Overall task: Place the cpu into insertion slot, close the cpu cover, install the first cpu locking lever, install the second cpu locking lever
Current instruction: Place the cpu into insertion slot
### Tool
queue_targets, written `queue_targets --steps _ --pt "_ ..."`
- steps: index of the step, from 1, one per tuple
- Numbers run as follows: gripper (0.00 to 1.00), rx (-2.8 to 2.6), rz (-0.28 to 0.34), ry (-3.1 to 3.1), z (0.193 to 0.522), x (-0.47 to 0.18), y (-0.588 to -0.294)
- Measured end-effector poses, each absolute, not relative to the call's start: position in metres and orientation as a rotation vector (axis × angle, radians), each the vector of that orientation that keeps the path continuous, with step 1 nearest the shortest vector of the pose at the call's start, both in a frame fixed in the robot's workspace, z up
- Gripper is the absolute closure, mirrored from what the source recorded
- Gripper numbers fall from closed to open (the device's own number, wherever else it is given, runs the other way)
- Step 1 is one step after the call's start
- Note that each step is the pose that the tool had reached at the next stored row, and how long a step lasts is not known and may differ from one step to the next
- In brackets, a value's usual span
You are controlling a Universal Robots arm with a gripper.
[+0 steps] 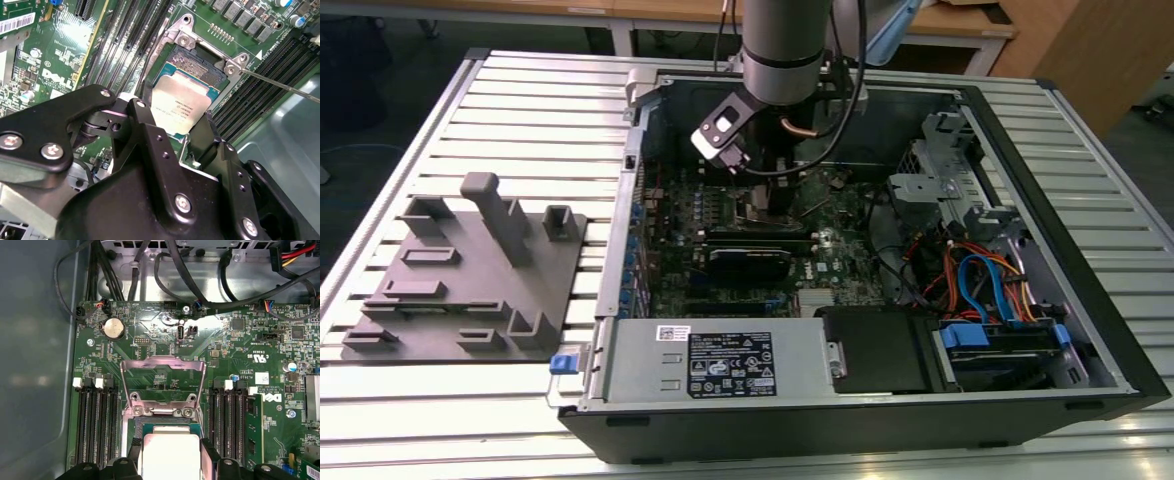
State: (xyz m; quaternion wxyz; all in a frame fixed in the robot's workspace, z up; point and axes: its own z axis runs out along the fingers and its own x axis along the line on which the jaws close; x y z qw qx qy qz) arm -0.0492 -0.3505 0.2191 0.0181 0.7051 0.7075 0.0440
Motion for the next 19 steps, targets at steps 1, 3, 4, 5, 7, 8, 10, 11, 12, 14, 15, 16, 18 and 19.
queue_targets --steps 1,3,4,5,7,8,10,11,12,14,15,16,18,19 --pt "0.46 2.193 0.136 2.195 0.2189 -0.0492 -0.3504" --pt "0.46 2.195 0.136 2.192 0.2187 -0.0493 -0.3505" --pt "0.46 2.195 0.136 2.192 0.2183 -0.0493 -0.3504" --pt "0.46 2.195 0.136 2.192 0.2179 -0.0492 -0.3504" --pt "0.46 2.195 0.136 2.192 0.2177 -0.0493 -0.3504" --pt "0.46 2.195 0.137 2.192 0.2175 -0.0492 -0.3504" --pt "0.46 2.195 0.137 2.192 0.2168 -0.0492 -0.3504" --pt "0.46 2.195 0.136 2.192 0.2164 -0.0493 -0.3504" --pt "0.46 2.195 0.137 2.192 0.2158 -0.0492 -0.3504" --pt "0.46 2.195 0.136 2.192 0.2144 -0.0492 -0.3504" --pt "0.46 2.195 0.136 2.192 0.2137 -0.0492 -0.3504" --pt "0.46 2.195 0.137 2.192 0.2129 -0.0493 -0.3504" --pt "0.46 2.196 0.136 2.192 0.2118 -0.0494 -0.3503" --pt "0.46 2.196 0.136 2.191 0.2112 -0.0496 -0.3503"
